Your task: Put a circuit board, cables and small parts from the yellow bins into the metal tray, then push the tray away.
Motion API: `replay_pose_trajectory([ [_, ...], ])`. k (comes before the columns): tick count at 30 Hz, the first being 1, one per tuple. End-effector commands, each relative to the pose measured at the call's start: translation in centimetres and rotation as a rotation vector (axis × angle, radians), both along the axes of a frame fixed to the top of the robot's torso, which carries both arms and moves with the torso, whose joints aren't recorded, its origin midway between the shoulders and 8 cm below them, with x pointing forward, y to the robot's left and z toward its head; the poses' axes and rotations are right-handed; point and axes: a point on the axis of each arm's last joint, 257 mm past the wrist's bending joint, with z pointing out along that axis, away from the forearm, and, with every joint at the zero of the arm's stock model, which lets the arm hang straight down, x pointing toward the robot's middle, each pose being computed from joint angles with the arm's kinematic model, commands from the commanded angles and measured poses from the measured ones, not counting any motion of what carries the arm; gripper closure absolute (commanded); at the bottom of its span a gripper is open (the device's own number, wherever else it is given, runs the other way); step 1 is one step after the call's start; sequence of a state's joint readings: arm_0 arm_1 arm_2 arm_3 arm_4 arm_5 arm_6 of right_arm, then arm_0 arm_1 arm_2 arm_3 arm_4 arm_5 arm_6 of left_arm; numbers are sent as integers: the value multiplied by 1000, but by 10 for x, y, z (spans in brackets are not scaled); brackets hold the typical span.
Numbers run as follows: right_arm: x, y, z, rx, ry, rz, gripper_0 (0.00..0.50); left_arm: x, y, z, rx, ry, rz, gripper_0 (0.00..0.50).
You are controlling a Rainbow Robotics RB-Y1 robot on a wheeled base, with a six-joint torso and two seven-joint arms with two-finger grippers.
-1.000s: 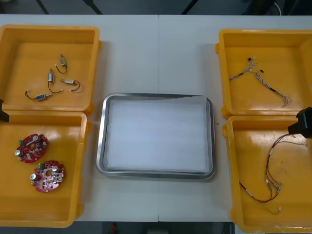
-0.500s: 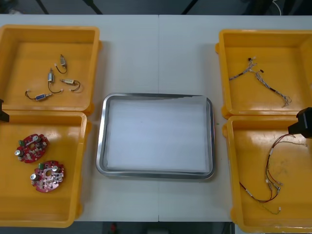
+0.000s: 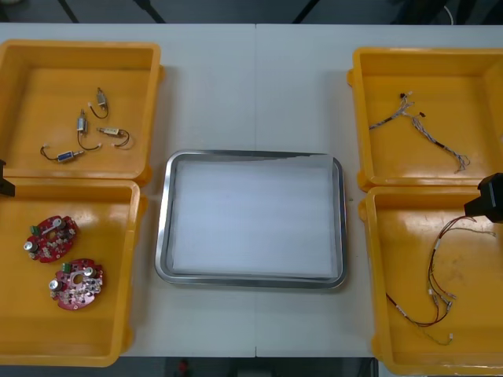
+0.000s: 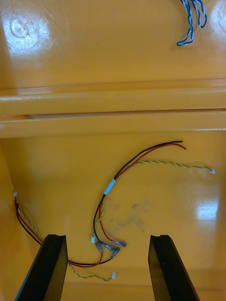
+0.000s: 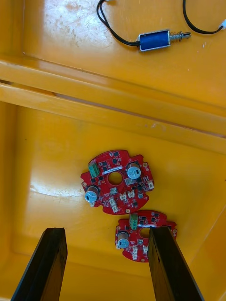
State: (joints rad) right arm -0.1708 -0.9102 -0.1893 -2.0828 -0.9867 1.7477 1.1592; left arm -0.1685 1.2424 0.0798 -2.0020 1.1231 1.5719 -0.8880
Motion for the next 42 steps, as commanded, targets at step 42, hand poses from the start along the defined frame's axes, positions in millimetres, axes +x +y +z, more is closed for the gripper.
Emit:
replay_pose_trajectory([
  [42, 4, -4, 5, -1, -26, -3, 0, 1, 14, 15, 52, -26, 4, 0],
])
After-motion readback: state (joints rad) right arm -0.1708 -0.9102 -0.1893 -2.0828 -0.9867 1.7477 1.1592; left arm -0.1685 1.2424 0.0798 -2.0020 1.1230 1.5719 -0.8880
